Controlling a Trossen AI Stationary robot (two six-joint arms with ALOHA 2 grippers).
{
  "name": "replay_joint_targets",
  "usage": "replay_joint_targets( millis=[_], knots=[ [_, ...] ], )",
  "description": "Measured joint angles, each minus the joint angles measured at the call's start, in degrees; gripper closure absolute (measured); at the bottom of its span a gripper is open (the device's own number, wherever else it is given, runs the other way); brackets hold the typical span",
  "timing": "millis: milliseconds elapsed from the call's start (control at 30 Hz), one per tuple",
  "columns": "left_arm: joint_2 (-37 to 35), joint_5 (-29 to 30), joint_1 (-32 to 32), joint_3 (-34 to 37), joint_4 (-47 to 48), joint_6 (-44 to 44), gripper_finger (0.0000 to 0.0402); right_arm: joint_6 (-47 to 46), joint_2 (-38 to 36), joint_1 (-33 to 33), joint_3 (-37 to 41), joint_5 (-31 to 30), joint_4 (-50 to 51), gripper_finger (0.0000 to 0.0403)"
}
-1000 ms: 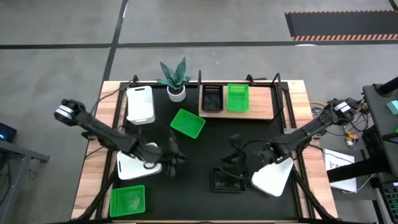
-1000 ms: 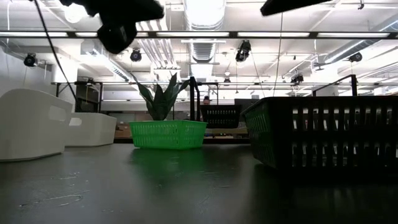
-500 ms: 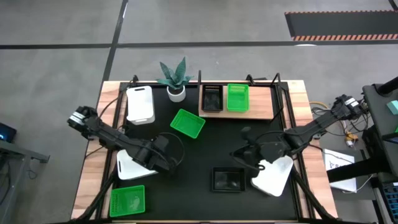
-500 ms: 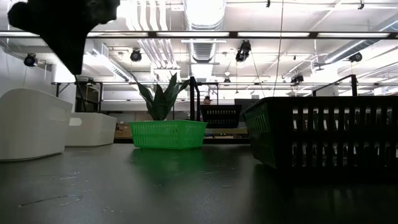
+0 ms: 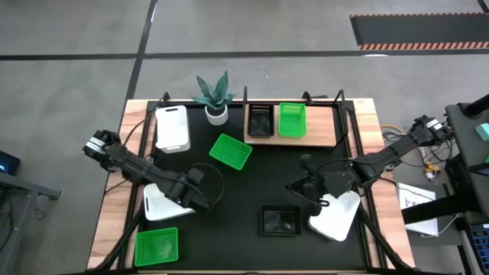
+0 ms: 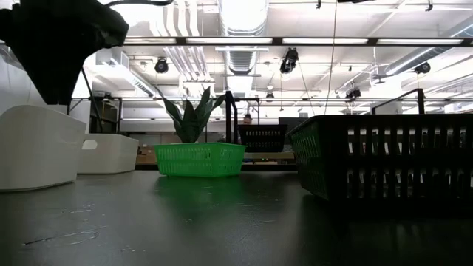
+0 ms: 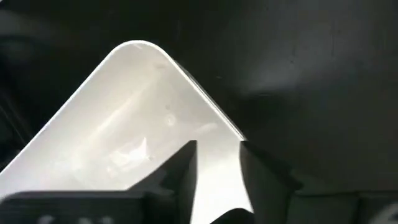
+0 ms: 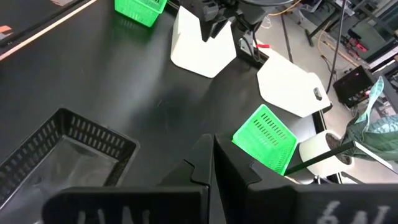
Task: Stack baskets on shelf by color
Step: Put the bottom left white bin on the shelf
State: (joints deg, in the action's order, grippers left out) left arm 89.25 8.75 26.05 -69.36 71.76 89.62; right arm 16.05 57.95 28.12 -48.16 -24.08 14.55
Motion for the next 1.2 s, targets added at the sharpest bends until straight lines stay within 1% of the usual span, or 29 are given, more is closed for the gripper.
replay_joint_targets(
  millis=[133, 233, 367, 500, 733, 833, 900, 1067, 1133, 1200],
  knots=[
    [0.0, -1.0, -0.1, -0.4, -1.5, -0.3, 0.024, 0.1, 0.2, 0.0, 0.0, 0.0, 0.1, 0.0394],
    [0.0, -1.2, -0.2, -0.3, -1.4, -0.9, 0.022, 0.0, 0.2, 0.0, 0.0, 0.0, 0.0, 0.0394],
    [0.2, -1.2, -0.5, 1.7, -2.0, 0.1, 0.0215, 0.0, 0.2, 0.0, 0.0, 0.0, 0.0, 0.0394],
    [0.3, -1.2, -0.7, 4.1, -6.2, 0.0, 0.0214, 0.0, 0.2, 0.0, 0.0, 0.0, 0.0, 0.0394],
    [0.3, -1.1, -0.9, 5.8, -11.9, -1.4, 0.0215, 0.0, 0.2, 0.0, 0.0, 0.0, 0.0, 0.0394],
    [0.7, -1.1, -0.9, 6.5, -13.9, -2.7, 0.023, 0.0, 0.2, 0.0, 0.0, 0.0, 0.0, 0.0394],
    [1.3, -1.2, -0.9, 6.5, -14.6, -3.3, 0.0249, 0.0, 0.2, 0.0, 0.0, 0.0, 0.0, 0.0394],
    [2.8, -3.3, -0.9, 6.6, -14.9, -5.1, 0.0315, 0.0, 0.2, 0.0, 0.0, 0.0, 0.1, 0.0394],
    [3.1, -4.1, -0.9, 6.4, -15.7, -7.8, 0.0345, 0.0, 0.2, 0.0, 0.0, 0.0, 0.0, 0.0394],
    [3.2, -4.2, -0.9, 6.3, -18.5, -12.3, 0.0374, 0.0, 0.2, 0.0, 0.0, 0.0, 0.1, 0.0394]
  ],
)
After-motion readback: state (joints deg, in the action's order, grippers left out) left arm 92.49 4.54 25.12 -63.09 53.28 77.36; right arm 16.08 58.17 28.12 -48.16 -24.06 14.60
